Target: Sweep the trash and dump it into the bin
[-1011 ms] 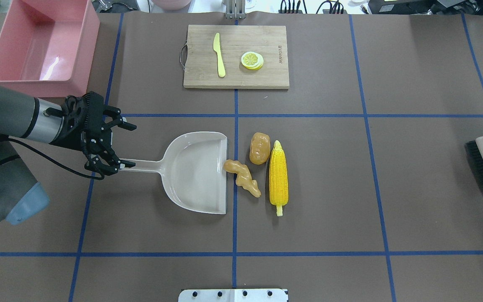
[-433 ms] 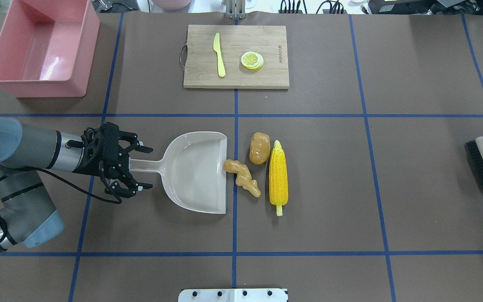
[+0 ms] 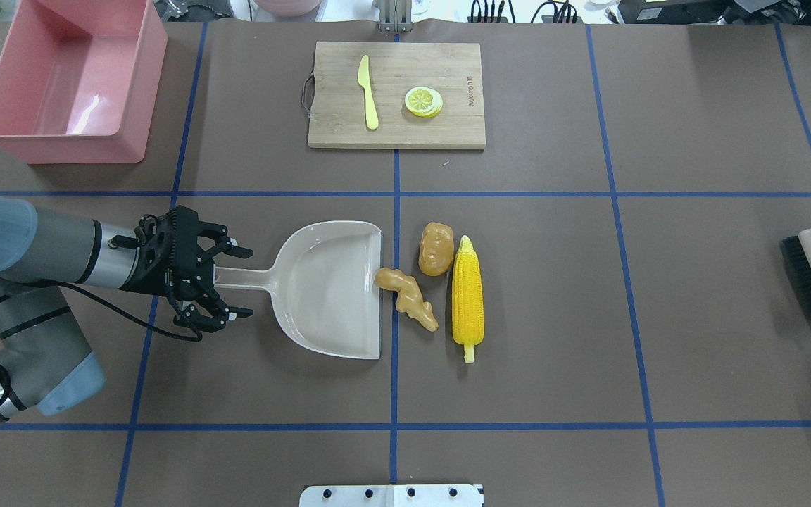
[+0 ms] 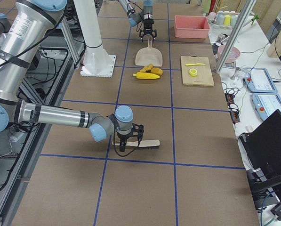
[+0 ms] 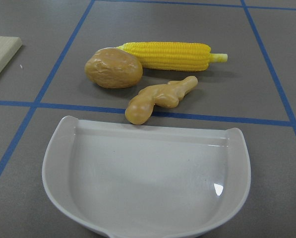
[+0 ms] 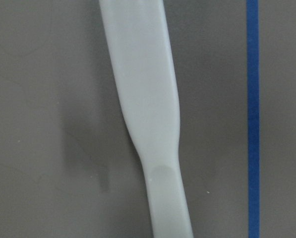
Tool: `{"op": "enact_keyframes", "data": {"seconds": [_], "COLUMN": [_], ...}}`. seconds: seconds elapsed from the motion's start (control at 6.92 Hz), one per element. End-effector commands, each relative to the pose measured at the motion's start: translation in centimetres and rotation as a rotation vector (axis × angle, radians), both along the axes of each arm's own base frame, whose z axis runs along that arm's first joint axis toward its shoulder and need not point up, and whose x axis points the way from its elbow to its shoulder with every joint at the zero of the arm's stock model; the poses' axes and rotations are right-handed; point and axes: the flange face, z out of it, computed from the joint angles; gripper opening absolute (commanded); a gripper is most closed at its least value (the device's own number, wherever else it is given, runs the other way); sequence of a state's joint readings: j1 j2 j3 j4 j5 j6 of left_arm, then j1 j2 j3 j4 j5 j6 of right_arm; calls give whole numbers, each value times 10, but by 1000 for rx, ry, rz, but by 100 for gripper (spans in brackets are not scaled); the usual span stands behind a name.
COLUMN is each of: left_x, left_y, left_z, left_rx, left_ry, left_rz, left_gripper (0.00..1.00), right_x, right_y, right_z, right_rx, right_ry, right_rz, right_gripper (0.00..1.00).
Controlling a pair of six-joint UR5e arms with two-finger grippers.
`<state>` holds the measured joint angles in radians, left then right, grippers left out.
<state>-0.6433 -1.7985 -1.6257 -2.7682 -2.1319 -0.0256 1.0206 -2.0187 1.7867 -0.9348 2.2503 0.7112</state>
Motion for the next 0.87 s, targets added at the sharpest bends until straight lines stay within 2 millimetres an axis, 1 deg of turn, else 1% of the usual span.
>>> {"op": "enact_keyframes", "data": {"seconds": [0.0,0.14,0.29,0.43,0.58,0.72], "left_x": [-7,-7,0,9,12,12], "left_y": [-17,-19,-22,-26,-26,-25], "left_z": [0,2,14,17,15,12], "left_rx": [-61,-64,-70,-73,-74,-76], "left_ry": [-34,-41,-64,-71,-71,-75], "left_rz": [-34,-42,-38,-33,-26,-23], "left_gripper": [98,98,98,98,98,98], "right_x": [-14,-15,-15,-12,-9,-7], "right_y": [7,11,13,19,23,25], "right_z": [1,4,3,3,1,3], "right_rx": [6,7,11,14,18,17], "right_ry": [9,23,29,40,43,46], "right_rz": [-42,-52,-55,-57,-59,-61], "right_gripper": [100,100,99,99,96,90]}}
